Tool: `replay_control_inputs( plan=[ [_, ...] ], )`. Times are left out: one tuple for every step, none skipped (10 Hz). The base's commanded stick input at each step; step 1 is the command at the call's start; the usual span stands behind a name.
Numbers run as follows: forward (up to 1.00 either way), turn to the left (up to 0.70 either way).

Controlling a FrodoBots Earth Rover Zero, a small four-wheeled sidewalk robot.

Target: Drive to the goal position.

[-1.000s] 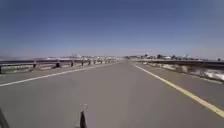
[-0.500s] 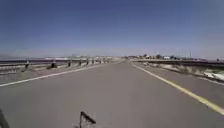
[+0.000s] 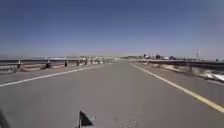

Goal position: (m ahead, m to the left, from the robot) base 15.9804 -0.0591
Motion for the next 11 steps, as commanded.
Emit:
replay_control_inputs(
  plan=[
    [1.00,0.00],
    [1.00,0.00],
    [1.00,0.00],
    [1.00,0.00],
    [1.00,0.00],
    [1.00,0.00],
    [1.00,0.00],
    [1.00,0.00],
    [1.00,0.00],
    [1.00,0.00],
    [1.00,0.00]
  ],
)
